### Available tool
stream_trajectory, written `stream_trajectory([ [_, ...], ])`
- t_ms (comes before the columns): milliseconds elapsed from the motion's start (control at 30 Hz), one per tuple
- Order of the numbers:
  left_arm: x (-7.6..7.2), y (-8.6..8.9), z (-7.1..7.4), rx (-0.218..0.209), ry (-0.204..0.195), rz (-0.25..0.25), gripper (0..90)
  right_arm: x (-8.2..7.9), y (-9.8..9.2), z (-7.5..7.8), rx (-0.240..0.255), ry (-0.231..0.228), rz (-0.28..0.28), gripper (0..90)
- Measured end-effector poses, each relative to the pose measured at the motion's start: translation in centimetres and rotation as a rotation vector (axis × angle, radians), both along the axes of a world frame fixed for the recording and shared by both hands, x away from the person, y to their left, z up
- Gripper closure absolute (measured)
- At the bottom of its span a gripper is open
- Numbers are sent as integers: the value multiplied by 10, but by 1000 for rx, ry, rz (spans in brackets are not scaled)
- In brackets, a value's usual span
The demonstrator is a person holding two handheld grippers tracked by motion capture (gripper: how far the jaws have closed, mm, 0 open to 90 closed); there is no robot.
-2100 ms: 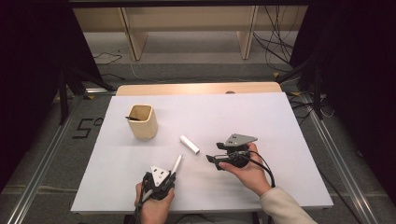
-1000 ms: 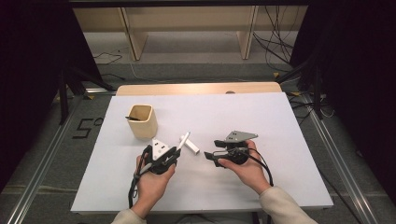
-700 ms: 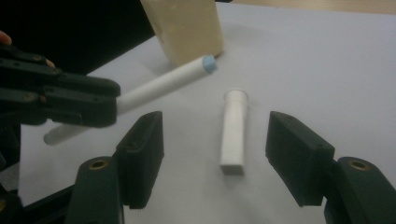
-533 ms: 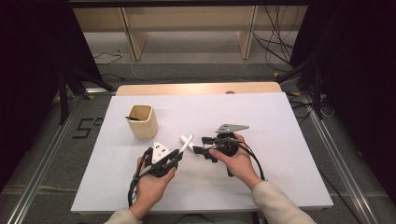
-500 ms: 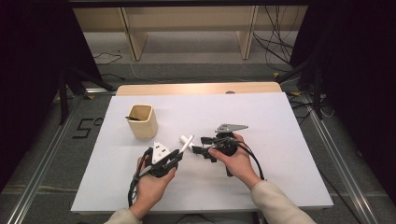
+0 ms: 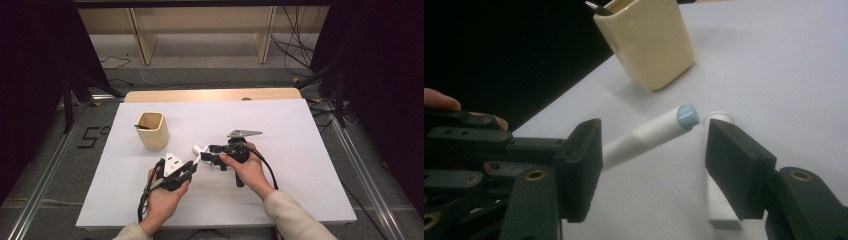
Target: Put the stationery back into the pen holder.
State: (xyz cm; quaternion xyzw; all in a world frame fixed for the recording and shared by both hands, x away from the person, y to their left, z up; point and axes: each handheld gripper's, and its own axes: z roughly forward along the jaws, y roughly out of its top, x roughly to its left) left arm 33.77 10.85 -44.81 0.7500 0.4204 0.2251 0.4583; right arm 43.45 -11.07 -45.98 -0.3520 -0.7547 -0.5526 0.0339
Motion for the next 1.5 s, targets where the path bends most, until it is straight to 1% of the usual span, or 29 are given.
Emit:
stream_trajectory([
  [33, 0, -1, 0, -7, 0, 1, 789, 0, 0, 0, 3, 2, -1, 410],
  [133, -1, -3, -1, -8, -1, -5, 789, 1, 1, -2, 19, 26, 2, 415],
  [267, -2, -5, -1, -4, -7, -9, 789, 1, 2, -2, 37, 37, 0, 453],
  [333, -2, -5, -1, -7, -5, -10, 789, 2, 1, -1, 37, 35, -5, 487],
  [433, -2, -6, -1, -3, -9, -11, 788, 2, -1, 0, 62, 48, -13, 547],
  [500, -2, -7, -2, -2, -6, -10, 788, 2, -3, 2, 77, 44, -13, 591],
  [533, -2, -7, -2, 1, -5, -12, 788, 2, -4, 3, 88, 40, -12, 619],
  [600, -2, -8, -3, 1, -4, -13, 787, 1, -6, 6, 132, 47, -8, 695],
  [667, -2, -10, -4, 7, -14, -19, 787, -1, -6, 11, 182, 52, 20, 763],
  [700, -2, -11, -4, 11, -17, -20, 786, -3, -6, 15, 187, 42, 33, 781],
  [733, -1, -11, -4, 12, -23, -23, 786, -6, -4, 18, 183, 23, 47, 790],
  [800, 0, -10, -2, 21, -37, -34, 784, -11, -1, 26, 136, -40, 50, 792],
  [867, -1, -8, 0, 24, -58, -38, 772, -14, 0, 31, 122, -80, 50, 793],
  [900, -1, -6, 0, 28, -56, -49, 747, -16, 0, 34, 113, -97, 48, 793],
  [967, 0, -3, 1, 21, -54, -57, 676, -18, 0, 39, 78, -144, 41, 793],
  [1000, 0, -1, 1, 24, -52, -68, 645, -19, 0, 41, 73, -166, 36, 793],
  [1033, 0, 0, 2, 25, -50, -80, 621, -20, -1, 43, 72, -179, 32, 793],
  [1067, 0, 1, 3, 17, -54, -83, 598, -20, -1, 45, 59, -199, 30, 793],
  [1100, 0, 1, 3, 26, -64, -88, 564, -22, 0, 48, 47, -212, 30, 792],
  [1133, 0, 2, 4, 44, -68, -98, 517, -23, 0, 50, 35, -230, 27, 792],
  [1233, 2, 1, 6, 51, -75, -107, 459, -26, 3, 54, -7, -277, 35, 792],
  [1300, 4, 0, 6, 61, -78, -115, 457, -27, 6, 55, -32, -299, 42, 792],
  [1367, 6, 0, 7, 62, -75, -123, 474, -28, 9, 56, -40, -305, 48, 792],
  [1433, 9, 1, 9, 51, -76, -127, 500, -29, 11, 57, -59, -315, 55, 792],
  [1500, 12, 1, 11, 42, -88, -129, 531, -29, 14, 57, -63, -321, 64, 792],
])
